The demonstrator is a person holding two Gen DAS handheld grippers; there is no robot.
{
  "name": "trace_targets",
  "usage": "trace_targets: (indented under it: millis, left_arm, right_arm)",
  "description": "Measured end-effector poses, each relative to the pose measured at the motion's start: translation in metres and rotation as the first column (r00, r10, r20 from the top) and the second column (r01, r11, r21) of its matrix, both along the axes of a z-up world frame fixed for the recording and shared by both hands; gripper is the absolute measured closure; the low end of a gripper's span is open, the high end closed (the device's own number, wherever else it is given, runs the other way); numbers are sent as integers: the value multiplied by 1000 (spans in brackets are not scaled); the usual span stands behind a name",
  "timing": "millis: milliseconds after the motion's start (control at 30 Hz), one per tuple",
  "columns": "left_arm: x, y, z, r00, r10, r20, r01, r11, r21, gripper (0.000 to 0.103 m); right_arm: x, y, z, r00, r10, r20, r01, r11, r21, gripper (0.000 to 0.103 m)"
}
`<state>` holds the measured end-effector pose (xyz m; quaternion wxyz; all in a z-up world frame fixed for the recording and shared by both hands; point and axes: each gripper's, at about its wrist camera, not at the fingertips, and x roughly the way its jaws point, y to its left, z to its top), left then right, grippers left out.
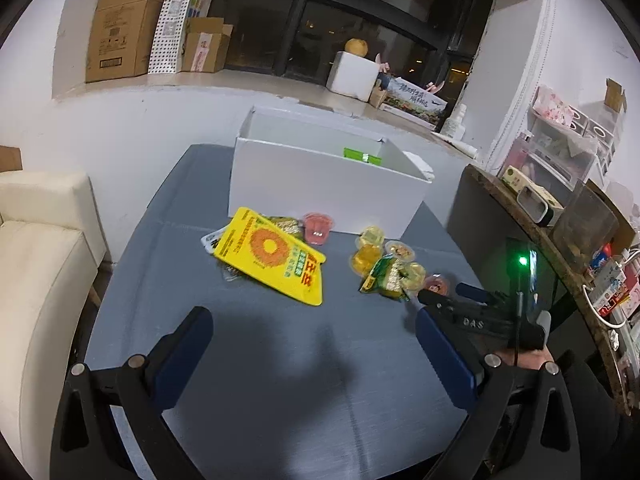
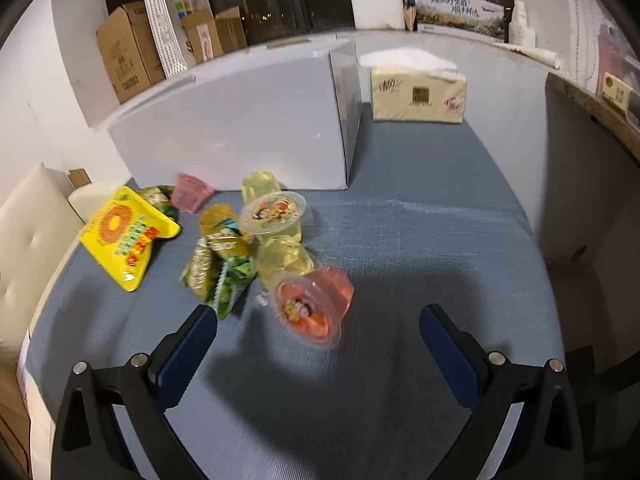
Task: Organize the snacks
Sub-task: 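Move both tools back to the snacks, right tool toward the pink-lidded jelly cup, then grasp the pink jelly cup with cartoon lid using the right tool, then grasp the yellow sunflower-print bag with the left tool while the right tool holds its cup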
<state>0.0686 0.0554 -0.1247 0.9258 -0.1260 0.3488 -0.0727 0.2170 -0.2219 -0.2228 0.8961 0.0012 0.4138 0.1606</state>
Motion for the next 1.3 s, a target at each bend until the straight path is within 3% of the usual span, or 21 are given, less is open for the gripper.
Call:
trace_targets:
  millis: [67,100,133,167,567,1000,1133,1267,1300]
  left_arm:
    - [0,2,-2,1000,7,-4,-7,1000,-3,0]
    - [1,3,-3,1000,11,-8,-11,1000,-5,0]
    - [2,3,-4,1000,13,-11,-14,1000,-7,0]
    - [2,4,-5,1000,14,-13,-14,1000,-12,0]
    - [28,-6,-22,999,-10,-44,12,999,32,0]
    - [146,7,-72,985,15,-171,7,992,124,0]
    - [159,14,-82,978,21,-207,6,992,129,0]
    - [160,17,-86,983,9,-183,12,993,117,2]
    - [160,18,-86,984,7,-178,15,993,120,6]
  right_arm:
    - [8,2,-5,999,8,-32,-8,1000,3,11]
    - [9,2,-4,999,-14,-29,14,1000,-18,22]
    - [10,1,-1,1000,-20,-13,20,1000,-21,43]
    - [11,1,0,1000,-11,-19,11,1000,-14,53]
    - [-9,-3,9,1000,6,-3,-6,1000,23,53]
    - [-62,-2,52,993,42,109,-50,996,70,53]
    - [-64,3,57,991,54,122,-61,996,60,53]
    - [-62,8,55,991,61,120,-68,996,52,53]
    - [-62,9,54,991,62,119,-68,996,49,53]
